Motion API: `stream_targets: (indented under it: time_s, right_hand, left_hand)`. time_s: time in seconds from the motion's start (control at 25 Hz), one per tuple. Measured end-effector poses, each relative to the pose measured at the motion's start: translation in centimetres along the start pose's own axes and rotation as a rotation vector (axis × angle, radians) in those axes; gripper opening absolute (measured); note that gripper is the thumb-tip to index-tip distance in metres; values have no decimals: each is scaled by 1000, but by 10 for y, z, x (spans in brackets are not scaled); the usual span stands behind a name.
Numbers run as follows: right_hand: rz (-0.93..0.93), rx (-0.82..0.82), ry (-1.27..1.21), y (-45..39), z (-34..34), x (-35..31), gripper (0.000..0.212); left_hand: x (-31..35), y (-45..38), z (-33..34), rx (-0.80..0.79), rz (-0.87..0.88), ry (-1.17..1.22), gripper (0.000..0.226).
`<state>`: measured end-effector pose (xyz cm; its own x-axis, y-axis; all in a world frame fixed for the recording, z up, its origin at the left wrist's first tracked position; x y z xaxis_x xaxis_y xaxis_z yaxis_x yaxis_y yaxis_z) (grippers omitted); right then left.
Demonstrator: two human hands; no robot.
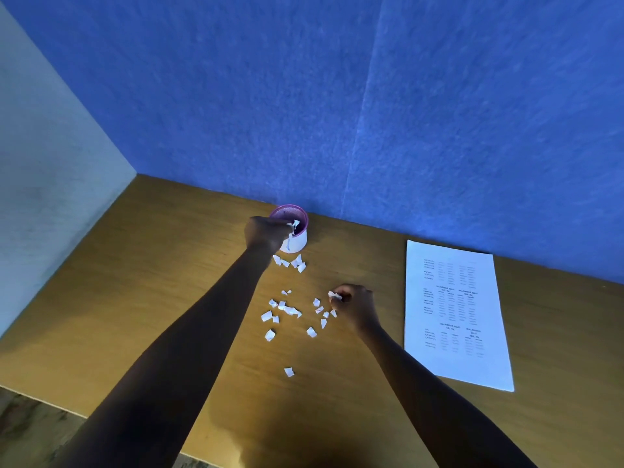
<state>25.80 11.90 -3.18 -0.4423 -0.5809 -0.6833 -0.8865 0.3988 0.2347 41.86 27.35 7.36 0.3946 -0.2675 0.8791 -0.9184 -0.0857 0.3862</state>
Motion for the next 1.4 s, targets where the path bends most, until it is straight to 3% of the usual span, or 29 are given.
stream_targets:
  time_s: [0.2,0.32,0.52,0.72,0.88,1.0,1.12,1.24,1.32,1.4]
  right_hand:
    - [9,-19,-42,3,-11,-7,7]
    - [-23,-19,-47,-6,-25,-23,7]
    - [-107,30,25,-35,-42,-74,15]
    - [-178,-8,98,-72,-35,-136,20]
    - [-121,5,134,-99,-19,-160,27]
    - [-34,-44,102,-111,-19,-165,29]
    - [5,-76,80,-118,-19,-158,27]
    - [57,-62,-111,-113,-18,-141,21]
    - [59,-22,-234,-98,-17,-125,20]
    - [36,11,-190,-79,-15,-104,18]
  left_hand:
    - [23,-18,7,19,2,-209,34]
    - [25,-24,5,36,-3,-217,19]
    - [14,-28,-5,62,-18,-109,9]
    - [-14,-39,-19,-1,-76,58,17]
    - [-31,-16,-24,-6,-124,207,13]
    - [-48,-9,-25,-26,-156,244,22]
    - [-63,-11,-28,-23,-155,208,26]
    - [-71,-7,-24,-29,-130,123,23]
    - [-77,-2,-20,-41,-62,-26,26]
    - [-85,8,-14,-91,45,-199,31]
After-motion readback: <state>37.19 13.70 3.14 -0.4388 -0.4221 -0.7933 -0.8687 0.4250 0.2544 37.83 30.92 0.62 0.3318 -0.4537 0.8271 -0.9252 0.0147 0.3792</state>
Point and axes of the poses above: each hand's wrist, its own y-axis away from the middle knuckle, its own z-axis out of the palm, x = y × z, the point moved 1 cm from there along -y, towards the middle knuckle, and after that the axes turned 9 degrees about y, right-handed, at the moved point
